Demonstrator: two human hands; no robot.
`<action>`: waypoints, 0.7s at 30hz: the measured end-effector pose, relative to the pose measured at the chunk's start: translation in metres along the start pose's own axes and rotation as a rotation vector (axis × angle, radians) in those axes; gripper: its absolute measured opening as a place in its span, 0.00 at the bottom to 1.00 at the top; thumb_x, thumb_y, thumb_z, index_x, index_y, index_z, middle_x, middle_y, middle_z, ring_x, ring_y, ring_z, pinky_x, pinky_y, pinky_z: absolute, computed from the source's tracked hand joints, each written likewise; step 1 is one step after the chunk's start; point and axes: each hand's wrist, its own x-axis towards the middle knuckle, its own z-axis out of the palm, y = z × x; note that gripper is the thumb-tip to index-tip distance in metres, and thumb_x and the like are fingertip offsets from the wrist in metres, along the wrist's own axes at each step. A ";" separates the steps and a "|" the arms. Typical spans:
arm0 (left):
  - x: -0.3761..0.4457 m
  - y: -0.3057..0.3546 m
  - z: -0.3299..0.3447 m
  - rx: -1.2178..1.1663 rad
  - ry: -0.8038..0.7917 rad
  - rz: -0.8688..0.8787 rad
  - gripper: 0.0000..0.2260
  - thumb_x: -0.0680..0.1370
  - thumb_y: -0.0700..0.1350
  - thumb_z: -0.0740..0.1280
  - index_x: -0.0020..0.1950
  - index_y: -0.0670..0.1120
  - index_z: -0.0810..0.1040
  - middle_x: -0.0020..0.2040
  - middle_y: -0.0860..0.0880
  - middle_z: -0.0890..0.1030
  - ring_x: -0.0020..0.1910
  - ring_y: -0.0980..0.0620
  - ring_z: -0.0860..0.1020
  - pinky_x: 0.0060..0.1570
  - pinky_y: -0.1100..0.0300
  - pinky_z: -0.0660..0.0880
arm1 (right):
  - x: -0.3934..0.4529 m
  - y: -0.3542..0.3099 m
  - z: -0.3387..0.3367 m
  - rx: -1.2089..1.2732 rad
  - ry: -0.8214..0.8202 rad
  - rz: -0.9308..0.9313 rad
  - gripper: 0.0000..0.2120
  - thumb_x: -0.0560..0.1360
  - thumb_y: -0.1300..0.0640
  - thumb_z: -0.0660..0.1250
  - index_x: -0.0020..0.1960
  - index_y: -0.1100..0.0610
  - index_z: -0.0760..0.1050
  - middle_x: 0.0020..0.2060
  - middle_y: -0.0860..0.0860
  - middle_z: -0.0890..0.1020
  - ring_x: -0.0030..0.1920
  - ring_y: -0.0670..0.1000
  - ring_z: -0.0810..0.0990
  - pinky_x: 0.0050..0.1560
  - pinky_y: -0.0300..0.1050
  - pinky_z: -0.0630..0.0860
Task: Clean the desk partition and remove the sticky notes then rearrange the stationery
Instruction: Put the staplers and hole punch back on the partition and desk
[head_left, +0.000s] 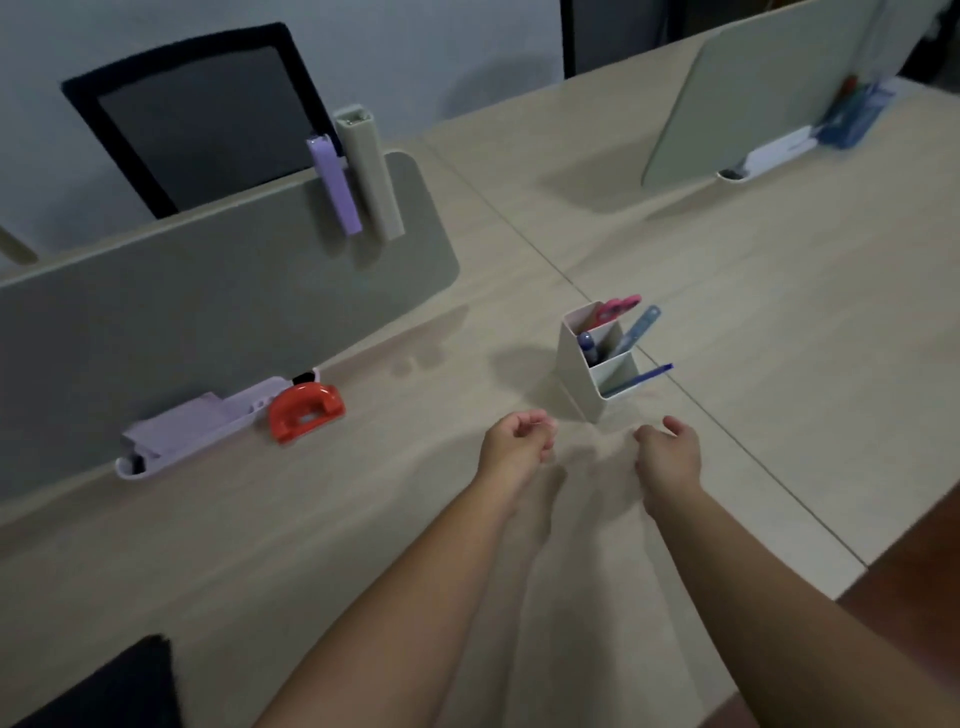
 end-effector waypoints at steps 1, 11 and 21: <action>0.004 0.003 0.010 0.010 -0.013 0.006 0.07 0.76 0.40 0.69 0.54 0.44 0.78 0.43 0.47 0.81 0.37 0.55 0.78 0.38 0.67 0.76 | 0.006 -0.005 -0.003 -0.011 -0.027 -0.028 0.24 0.74 0.59 0.62 0.70 0.54 0.66 0.56 0.56 0.77 0.52 0.58 0.78 0.55 0.51 0.75; 0.022 0.019 0.067 0.048 0.130 0.026 0.21 0.71 0.41 0.75 0.63 0.43 0.79 0.55 0.48 0.83 0.51 0.49 0.83 0.58 0.49 0.78 | 0.036 -0.030 -0.004 -0.078 -0.276 -0.242 0.11 0.75 0.60 0.66 0.56 0.55 0.80 0.51 0.51 0.83 0.53 0.51 0.80 0.59 0.49 0.76; 0.025 0.019 0.014 0.173 0.401 0.071 0.14 0.70 0.43 0.75 0.55 0.45 0.84 0.47 0.49 0.86 0.41 0.55 0.82 0.52 0.60 0.79 | 0.020 -0.032 0.048 -0.241 -0.391 -0.246 0.04 0.74 0.62 0.68 0.47 0.55 0.80 0.43 0.53 0.83 0.45 0.53 0.80 0.52 0.49 0.78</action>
